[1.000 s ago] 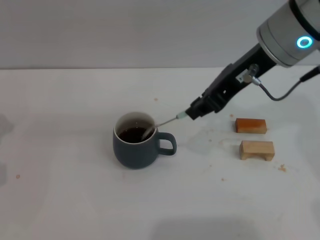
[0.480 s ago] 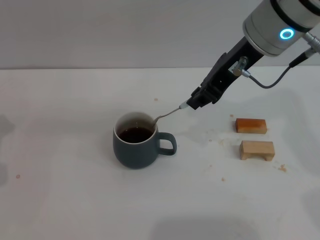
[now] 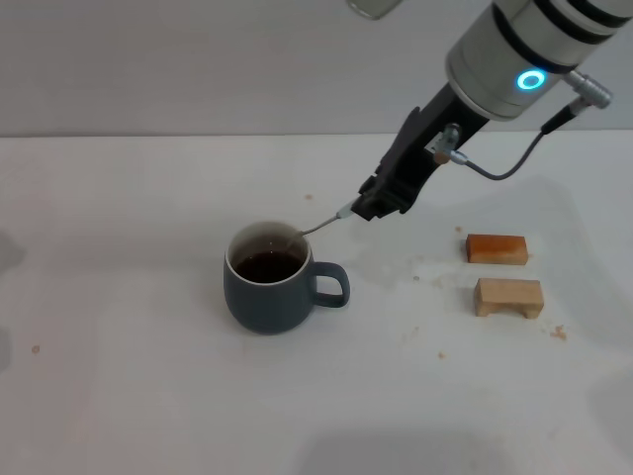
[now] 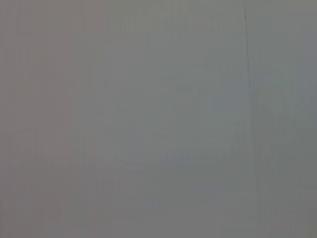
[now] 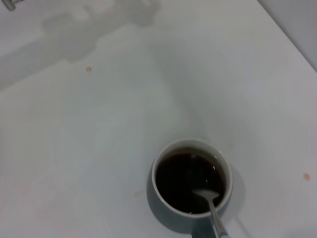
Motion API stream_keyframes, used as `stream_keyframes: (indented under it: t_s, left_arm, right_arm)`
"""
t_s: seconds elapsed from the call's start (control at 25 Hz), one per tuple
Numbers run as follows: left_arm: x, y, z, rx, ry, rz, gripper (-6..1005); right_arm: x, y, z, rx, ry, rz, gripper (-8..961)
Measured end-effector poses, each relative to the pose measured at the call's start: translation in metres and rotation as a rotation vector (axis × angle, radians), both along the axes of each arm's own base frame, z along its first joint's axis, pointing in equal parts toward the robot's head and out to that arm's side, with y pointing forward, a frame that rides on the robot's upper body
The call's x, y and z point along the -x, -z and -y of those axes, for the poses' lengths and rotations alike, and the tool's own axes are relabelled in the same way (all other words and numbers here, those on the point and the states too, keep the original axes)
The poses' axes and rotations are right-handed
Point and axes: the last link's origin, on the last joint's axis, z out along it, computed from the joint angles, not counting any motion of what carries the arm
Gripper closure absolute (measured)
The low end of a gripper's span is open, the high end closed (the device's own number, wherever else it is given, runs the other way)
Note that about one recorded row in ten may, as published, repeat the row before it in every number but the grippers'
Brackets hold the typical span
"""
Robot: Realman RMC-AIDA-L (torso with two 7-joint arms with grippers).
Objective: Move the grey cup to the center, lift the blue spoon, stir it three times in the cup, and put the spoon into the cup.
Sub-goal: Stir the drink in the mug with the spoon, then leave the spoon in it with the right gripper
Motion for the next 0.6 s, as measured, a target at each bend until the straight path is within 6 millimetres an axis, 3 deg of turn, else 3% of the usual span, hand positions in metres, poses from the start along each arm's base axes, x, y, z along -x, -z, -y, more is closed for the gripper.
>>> stream_keyframes:
  t_s: [0.6]
  left_arm:
    - [-0.001, 0.002, 0.004, 0.002, 0.020, 0.004, 1001]
  right_arm:
    - [0.014, 0.025, -0.007, 0.019, -0.036, 0.031, 794]
